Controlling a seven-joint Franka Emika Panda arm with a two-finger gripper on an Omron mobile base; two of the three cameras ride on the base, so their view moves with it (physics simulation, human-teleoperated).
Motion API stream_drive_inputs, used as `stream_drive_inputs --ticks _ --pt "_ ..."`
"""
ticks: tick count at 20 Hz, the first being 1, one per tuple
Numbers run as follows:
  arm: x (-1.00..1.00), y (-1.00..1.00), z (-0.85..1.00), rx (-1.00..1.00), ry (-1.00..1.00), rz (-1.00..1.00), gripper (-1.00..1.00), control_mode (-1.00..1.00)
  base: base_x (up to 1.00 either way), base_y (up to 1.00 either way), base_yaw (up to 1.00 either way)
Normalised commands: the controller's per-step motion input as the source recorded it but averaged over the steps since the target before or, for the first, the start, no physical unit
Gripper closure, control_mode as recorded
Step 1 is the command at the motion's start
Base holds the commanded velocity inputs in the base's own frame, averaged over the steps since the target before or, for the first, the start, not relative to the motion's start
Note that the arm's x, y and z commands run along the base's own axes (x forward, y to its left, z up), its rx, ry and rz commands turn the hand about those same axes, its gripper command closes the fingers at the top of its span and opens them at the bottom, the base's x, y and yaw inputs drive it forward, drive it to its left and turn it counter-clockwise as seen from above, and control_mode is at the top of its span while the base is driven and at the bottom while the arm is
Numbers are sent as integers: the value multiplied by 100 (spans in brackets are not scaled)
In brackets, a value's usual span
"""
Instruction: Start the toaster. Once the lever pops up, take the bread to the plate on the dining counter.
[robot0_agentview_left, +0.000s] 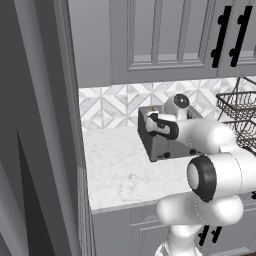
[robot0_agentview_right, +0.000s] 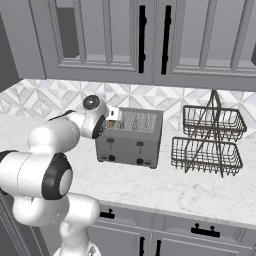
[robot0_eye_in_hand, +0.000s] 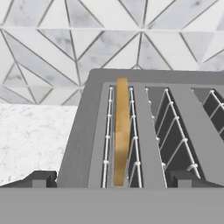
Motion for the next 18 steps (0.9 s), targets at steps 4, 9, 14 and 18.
stream_drive_inputs --ticks 4,9,14,18 --pt "11 -1 -13 1 0 0 -100 -100 0 0 0" --pt "10 -3 -8 1 0 0 -100 -100 0 0 0" --pt "24 -1 -8 0 0 0 -100 -100 0 0 0" --pt "24 -1 -4 0 0 0 -100 -100 0 0 0"
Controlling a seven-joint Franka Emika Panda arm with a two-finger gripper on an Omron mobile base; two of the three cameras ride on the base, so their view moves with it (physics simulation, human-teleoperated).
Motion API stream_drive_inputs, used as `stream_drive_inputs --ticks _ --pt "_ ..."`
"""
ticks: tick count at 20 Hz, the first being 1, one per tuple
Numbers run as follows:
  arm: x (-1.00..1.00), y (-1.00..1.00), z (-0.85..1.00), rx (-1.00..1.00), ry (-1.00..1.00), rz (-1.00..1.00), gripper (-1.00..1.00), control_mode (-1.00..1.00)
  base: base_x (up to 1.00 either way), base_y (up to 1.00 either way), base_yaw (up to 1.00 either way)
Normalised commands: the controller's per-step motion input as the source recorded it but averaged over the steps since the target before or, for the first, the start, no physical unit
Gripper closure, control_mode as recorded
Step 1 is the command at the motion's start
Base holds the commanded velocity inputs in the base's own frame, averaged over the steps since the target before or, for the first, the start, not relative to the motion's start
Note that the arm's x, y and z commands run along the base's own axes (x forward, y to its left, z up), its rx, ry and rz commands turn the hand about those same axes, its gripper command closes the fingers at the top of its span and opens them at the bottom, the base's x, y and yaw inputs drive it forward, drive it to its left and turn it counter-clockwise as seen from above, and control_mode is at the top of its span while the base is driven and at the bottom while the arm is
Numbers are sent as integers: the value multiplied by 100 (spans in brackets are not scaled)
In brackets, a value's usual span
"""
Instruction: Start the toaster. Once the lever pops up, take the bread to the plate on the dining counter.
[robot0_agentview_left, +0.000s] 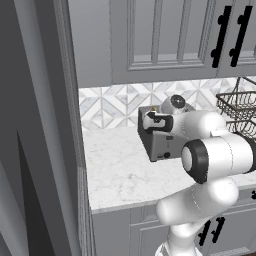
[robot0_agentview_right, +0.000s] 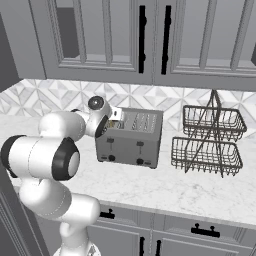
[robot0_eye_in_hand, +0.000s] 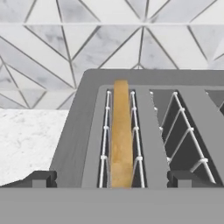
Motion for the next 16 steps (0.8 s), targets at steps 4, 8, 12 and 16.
stream_drive_inputs --ticks 4,8,12,16 --pt "15 -13 -11 0 0 0 -100 -100 0 0 0" --pt "1 -23 -12 0 0 0 -100 -100 0 0 0" --pt "0 -17 -5 0 0 0 -100 -100 0 0 0" --pt "0 0 0 0 0 0 -100 -100 0 0 0"
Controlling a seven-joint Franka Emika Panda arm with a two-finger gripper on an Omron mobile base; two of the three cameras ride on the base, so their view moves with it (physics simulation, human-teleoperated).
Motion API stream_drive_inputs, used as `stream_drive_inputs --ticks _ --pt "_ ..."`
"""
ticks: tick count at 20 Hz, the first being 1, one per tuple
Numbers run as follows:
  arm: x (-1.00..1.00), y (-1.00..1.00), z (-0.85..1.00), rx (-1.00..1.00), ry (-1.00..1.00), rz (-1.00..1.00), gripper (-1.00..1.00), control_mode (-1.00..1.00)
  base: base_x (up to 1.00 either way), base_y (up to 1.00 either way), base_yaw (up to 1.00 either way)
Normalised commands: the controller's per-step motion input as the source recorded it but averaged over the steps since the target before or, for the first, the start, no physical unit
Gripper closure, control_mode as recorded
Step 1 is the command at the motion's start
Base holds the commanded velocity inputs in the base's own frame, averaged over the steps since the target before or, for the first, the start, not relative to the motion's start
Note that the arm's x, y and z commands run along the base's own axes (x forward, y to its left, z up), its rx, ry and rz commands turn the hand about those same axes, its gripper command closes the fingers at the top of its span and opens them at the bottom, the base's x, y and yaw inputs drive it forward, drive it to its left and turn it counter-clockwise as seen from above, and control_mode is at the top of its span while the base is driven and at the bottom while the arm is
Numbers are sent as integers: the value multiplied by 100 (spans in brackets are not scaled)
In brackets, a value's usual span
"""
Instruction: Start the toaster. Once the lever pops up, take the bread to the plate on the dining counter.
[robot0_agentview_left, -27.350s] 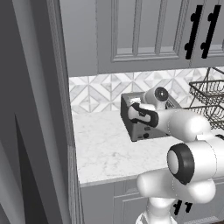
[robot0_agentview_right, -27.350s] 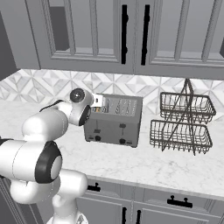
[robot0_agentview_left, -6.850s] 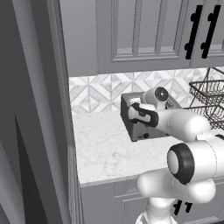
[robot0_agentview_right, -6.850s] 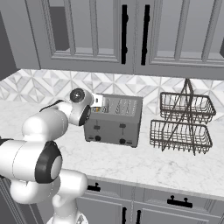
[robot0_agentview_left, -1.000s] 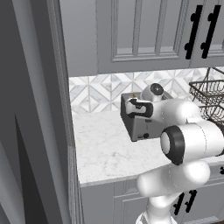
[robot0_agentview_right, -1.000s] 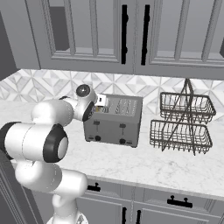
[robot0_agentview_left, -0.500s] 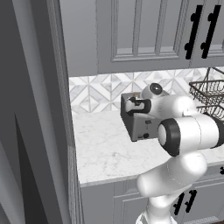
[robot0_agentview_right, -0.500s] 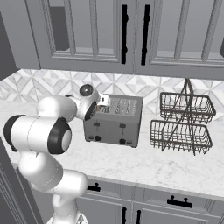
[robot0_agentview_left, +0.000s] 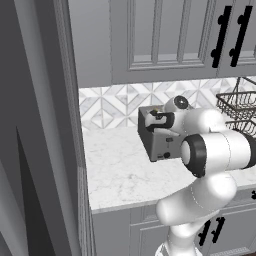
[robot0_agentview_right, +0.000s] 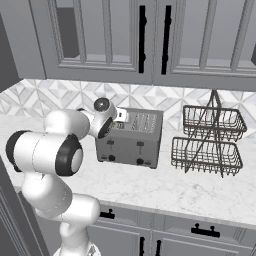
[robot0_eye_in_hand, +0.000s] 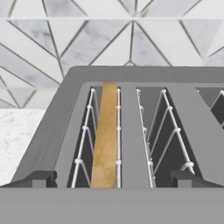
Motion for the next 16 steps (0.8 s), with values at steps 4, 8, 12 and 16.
stream_drive_inputs --ticks 4,8,12,16 --pt "1 0 0 0 -1 0 -100 -100 0 0 0" --pt "8 0 0 0 0 0 -100 -100 0 0 0" --pt "21 0 -1 0 0 0 -100 -100 0 0 0" --pt "26 0 -4 0 0 0 -100 -100 0 0 0"
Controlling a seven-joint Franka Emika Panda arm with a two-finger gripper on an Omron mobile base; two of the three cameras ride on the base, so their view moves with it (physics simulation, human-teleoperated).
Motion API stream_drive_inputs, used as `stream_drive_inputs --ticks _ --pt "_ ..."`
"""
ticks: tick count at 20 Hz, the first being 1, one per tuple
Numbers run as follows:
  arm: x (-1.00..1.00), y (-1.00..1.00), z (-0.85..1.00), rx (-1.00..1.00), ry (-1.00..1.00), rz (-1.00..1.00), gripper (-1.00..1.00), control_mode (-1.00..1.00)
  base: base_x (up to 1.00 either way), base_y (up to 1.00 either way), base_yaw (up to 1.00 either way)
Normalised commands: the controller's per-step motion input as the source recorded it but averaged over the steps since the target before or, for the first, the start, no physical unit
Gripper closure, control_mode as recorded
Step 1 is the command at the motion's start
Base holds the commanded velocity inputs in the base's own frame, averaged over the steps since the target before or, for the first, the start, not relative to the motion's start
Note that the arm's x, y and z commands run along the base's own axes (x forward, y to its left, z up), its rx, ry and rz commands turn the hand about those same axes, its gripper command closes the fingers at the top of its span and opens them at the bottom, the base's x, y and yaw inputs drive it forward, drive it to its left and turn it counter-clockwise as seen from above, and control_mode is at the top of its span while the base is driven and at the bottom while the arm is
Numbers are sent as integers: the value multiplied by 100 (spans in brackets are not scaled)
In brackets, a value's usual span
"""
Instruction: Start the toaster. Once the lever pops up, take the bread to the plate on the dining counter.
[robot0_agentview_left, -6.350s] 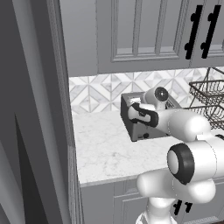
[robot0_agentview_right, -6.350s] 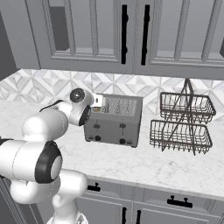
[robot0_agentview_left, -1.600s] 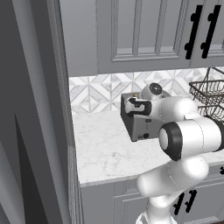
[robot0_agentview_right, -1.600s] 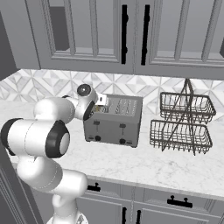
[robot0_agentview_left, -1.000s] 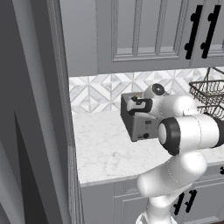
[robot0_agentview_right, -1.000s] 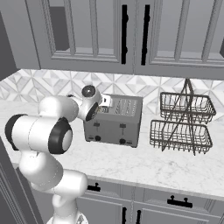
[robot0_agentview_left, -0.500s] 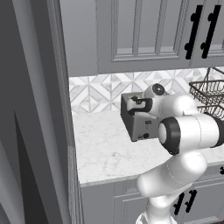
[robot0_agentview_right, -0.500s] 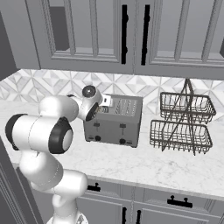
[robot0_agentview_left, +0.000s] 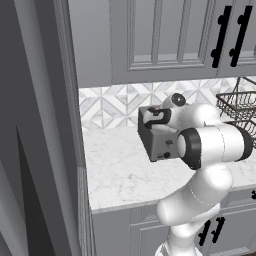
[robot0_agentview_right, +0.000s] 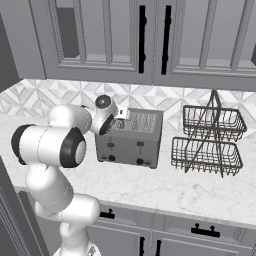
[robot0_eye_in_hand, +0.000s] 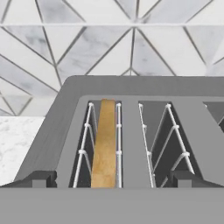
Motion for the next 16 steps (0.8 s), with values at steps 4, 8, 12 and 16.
stream_drive_inputs --ticks 4,8,12,16 --pt "11 0 -8 0 0 0 100 -100 0 0 0" --pt "0 0 -3 0 -1 0 100 -100 0 0 0" --pt "0 0 0 0 -3 0 100 -100 0 0 0" --pt "0 0 0 0 -4 0 100 -100 0 0 0"
